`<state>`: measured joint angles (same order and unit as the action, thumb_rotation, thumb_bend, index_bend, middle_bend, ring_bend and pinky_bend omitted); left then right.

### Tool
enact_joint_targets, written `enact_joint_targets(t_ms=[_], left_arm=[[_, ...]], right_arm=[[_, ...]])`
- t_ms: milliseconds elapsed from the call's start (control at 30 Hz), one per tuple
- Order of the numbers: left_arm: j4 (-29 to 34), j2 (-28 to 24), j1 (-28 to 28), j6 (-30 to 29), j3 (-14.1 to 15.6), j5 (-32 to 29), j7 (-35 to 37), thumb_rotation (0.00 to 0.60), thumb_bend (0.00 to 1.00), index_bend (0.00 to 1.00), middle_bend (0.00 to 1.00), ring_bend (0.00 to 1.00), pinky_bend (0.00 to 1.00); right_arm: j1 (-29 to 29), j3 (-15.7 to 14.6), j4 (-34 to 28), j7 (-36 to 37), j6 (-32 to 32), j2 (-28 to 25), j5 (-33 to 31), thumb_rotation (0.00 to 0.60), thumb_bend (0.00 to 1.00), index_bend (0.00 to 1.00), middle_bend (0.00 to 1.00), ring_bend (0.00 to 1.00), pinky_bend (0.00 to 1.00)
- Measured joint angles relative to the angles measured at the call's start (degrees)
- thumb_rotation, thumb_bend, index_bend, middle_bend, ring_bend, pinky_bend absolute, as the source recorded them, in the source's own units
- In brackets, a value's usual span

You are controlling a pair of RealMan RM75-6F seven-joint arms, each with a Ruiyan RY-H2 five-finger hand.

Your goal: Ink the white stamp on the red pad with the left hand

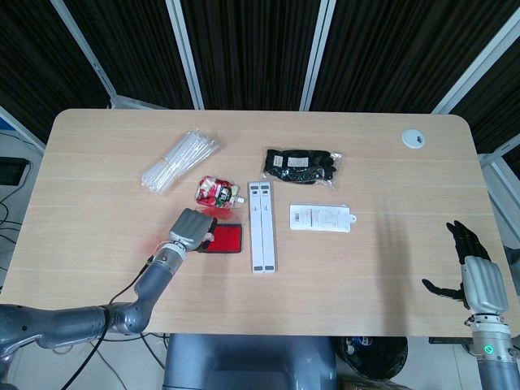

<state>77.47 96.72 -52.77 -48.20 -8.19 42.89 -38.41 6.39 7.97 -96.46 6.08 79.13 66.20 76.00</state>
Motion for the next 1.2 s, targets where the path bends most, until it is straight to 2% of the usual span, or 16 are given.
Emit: enact_joint_targets(t_ms=[400, 1200], left_arm=[[-1.91, 1.29, -0.27, -0.04, 1.16, 0.49, 0.74, 0.6, 0.55, 0.73, 0.75, 0.58, 0.64], [-0.16, 1.17, -2.07, -1.66, -0.01, 0.7, 0.28, 0.6, 0.55, 0.73, 0.75, 0.58, 0.64]], right_arm=[[-0.01, -0.07, -0.06, -0.08, -0.01, -0.02, 0.08, 0.6, 0.07, 0.0, 0.0, 0.0, 0.16], [0.01, 0.02, -0.13, 0.05, -0.1, -0.04, -0.13, 0.6, 0.07, 0.0, 0.0, 0.0, 0.16]])
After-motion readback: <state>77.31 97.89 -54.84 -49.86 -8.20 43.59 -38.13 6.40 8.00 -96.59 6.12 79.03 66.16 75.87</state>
